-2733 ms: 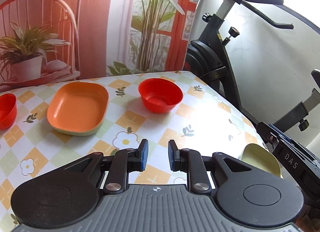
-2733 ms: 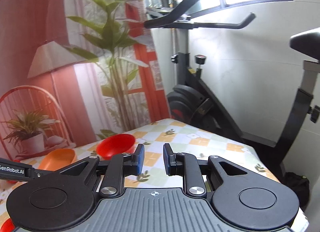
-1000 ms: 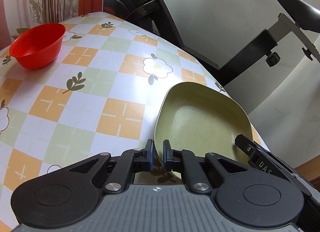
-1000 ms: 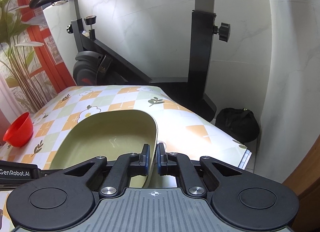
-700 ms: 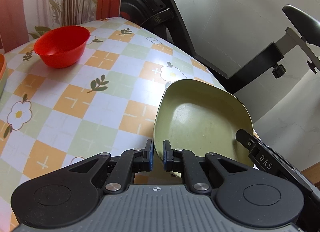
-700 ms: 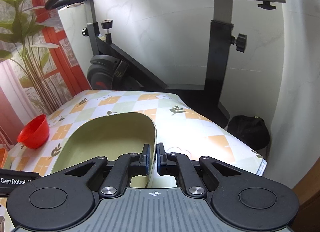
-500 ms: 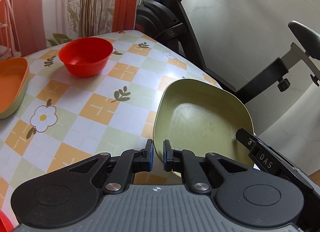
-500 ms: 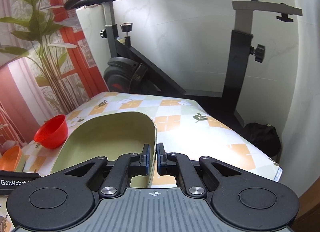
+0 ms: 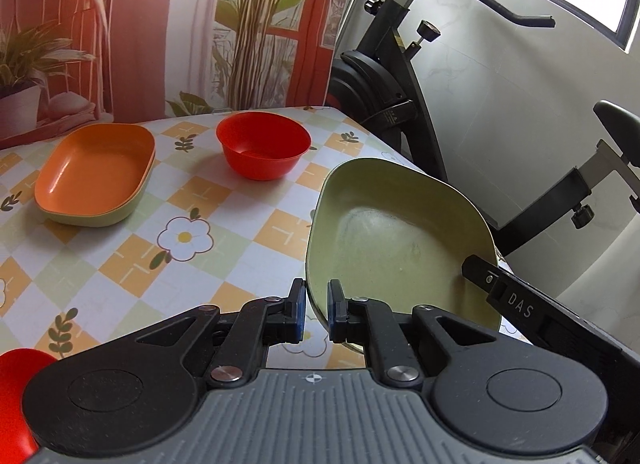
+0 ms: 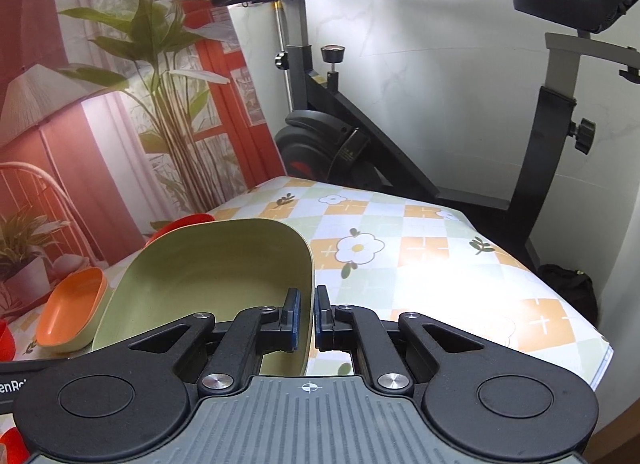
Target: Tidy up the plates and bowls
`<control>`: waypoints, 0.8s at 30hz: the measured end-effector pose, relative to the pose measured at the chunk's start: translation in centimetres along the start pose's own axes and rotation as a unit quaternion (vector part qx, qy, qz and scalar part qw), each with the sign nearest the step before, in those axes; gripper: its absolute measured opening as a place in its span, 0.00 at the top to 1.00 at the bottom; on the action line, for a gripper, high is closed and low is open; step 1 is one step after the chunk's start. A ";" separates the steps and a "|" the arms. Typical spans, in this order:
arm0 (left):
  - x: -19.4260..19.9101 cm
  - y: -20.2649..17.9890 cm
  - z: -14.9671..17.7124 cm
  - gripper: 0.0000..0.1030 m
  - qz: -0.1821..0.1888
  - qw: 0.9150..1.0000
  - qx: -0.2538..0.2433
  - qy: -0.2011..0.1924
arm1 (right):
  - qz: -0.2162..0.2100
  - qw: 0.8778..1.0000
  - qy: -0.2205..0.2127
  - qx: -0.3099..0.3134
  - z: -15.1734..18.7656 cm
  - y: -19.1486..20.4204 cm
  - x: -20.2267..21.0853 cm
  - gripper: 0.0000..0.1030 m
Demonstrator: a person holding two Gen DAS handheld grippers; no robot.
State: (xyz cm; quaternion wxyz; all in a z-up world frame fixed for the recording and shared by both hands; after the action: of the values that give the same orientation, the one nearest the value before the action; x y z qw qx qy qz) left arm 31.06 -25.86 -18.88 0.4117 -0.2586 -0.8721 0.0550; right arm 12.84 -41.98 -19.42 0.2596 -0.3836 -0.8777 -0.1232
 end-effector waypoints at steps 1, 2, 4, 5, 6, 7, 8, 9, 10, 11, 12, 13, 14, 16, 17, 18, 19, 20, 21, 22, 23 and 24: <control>0.2 0.3 0.0 0.88 0.000 1.000 0.005 -0.001 | -0.002 1.000 0.000 0.003 0.0 0.4 0.1 0.94; 0.2 0.7 0.0 0.88 0.000 1.000 0.012 -0.002 | -0.005 1.000 0.001 0.007 0.0 0.9 0.2 0.94; 0.7 1.5 -0.2 0.88 -0.001 1.000 0.024 -0.005 | -0.009 1.000 0.000 0.014 -0.1 1.9 0.4 0.94; 1.0 1.8 -0.3 0.88 -0.001 1.000 0.028 -0.008 | -0.011 1.000 0.000 0.018 -0.2 2.4 0.4 0.94; 1.3 2.1 -0.4 0.88 -0.002 0.999 0.031 -0.011 | -0.013 1.000 -0.001 0.021 -0.2 2.8 0.5 0.94; 1.6 2.4 -0.5 0.88 -0.003 0.999 0.034 -0.015 | -0.016 1.000 -0.001 0.024 -0.3 3.3 0.6 0.94; 1.8 2.7 -0.5 0.88 -0.003 0.999 0.037 -0.017 | -0.018 1.000 -0.001 0.025 -0.3 3.7 0.7 0.94; 2.1 3.1 -0.5 0.88 -0.003 0.999 0.042 -0.019 | -0.021 0.999 -0.001 0.026 -0.4 4.1 0.8 0.94; 2.3 3.4 -0.6 0.88 -0.003 0.999 0.045 -0.021 | -0.024 0.999 -0.002 0.028 -0.4 4.7 0.8 0.94; 2.5 3.7 -0.6 0.88 -0.004 0.999 0.049 -0.023 | -0.026 0.999 -0.002 0.031 -0.5 5.2 0.8 0.94; 2.8 4.1 -0.6 0.88 -0.006 0.998 0.053 -0.025 | -0.029 0.999 -0.002 0.033 -0.6 5.6 0.9 0.94; 3.0 4.4 -0.7 0.88 -0.008 0.998 0.056 -0.026 | -0.032 0.999 -0.002 0.035 -0.6 6.2 0.9 0.94; 3.3 4.8 -0.7 0.88 -0.010 0.998 0.060 -0.027 | -0.035 0.999 -0.002 0.037 -0.7 6.7 0.9 0.94; 3.7 5.4 -1.0 0.88 -0.014 0.997 0.067 -0.031 | -0.040 0.998 -0.002 0.040 -0.8 7.9 1.0 0.94; 4.0 5.8 -1.1 0.88 -0.017 0.997 0.070 -0.034 | -0.043 0.998 -0.001 0.042 -0.9 8.4 1.0 0.93; 4.3 6.2 -1.3 0.88 -0.019 0.996 0.073 -0.037 | -0.046 0.998 0.001 0.043 -0.9 8.9 1.0 0.93; 4.5 6.5 -1.4 0.88 -0.021 0.996 0.076 -0.039 | -0.049 0.998 0.002 0.046 -1.0 9.4 1.0 0.93; 4.7 6.8 -1.5 0.88 -0.022 0.996 0.080 -0.040 | -0.053 0.997 0.003 0.048 -1.1 9.9 1.0 0.93; 4.9 7.3 -1.6 0.88 -0.023 0.995 0.085 -0.041 | -0.057 0.997 0.003 0.051 -1.3 10.3 1.0 0.93; 5.0 7.6 -1.8 0.88 -0.024 0.995 0.090 -0.042 | -0.062 0.996 0.003 0.057 -1.4 10.9 1.0 0.94; 5.2 8.1 -1.9 0.88 -0.024 0.994 0.095 -0.044 | -0.066 0.996 0.002 0.062 -1.6 11.4 1.0 0.94; 5.3 8.5 -2.0 0.88 -0.025 0.994 0.099 -0.045 | -0.070 0.995 0.001 0.070 -1.7 11.9 0.9 0.94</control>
State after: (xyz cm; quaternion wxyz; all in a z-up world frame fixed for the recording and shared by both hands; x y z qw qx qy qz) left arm 33.22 -16.21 -16.53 0.3971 -0.1917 -0.8861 0.1425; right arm 21.72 -34.06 -17.27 0.2778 -0.3023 -0.9084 -0.0794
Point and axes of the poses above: each gripper's, at about its wrist camera, not at the fingertips, and x roughly against the way its jaws point, y to its left, z to its underside, the point moved 8 cm from there along -x, roughly the way its jaws point, and after that the axes turned 8 degrees about x, right-handed, at the moved point
